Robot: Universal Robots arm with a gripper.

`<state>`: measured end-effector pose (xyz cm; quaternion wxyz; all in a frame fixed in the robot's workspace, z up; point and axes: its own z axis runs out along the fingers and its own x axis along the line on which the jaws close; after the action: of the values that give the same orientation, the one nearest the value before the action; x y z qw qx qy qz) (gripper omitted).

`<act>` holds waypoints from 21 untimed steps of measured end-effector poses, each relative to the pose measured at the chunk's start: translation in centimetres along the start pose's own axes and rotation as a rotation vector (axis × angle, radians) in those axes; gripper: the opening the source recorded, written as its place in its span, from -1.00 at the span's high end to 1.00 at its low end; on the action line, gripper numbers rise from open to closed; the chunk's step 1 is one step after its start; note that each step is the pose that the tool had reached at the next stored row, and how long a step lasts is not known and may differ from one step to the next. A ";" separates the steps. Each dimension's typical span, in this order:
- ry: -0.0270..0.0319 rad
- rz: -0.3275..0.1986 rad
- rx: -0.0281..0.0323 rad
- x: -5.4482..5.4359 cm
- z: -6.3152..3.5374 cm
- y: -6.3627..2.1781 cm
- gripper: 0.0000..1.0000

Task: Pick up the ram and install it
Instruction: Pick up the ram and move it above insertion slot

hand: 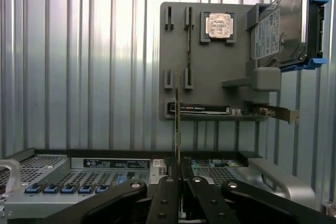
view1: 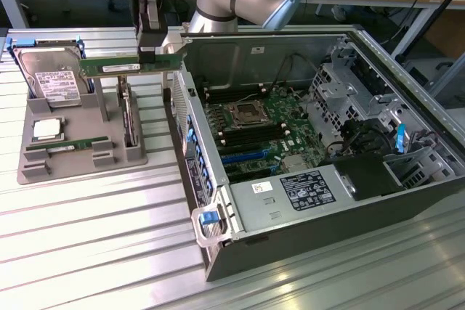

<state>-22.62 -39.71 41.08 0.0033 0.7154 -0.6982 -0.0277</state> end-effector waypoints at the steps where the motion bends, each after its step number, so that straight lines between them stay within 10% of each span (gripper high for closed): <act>1: 0.0000 0.000 0.0000 0.0 0.00 -0.09 0.76; 21: 0.0000 0.000 0.0000 0.0 -0.06 -1.32 0.76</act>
<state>-21.30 -39.71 41.08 0.0033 0.7154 -0.6982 -0.0277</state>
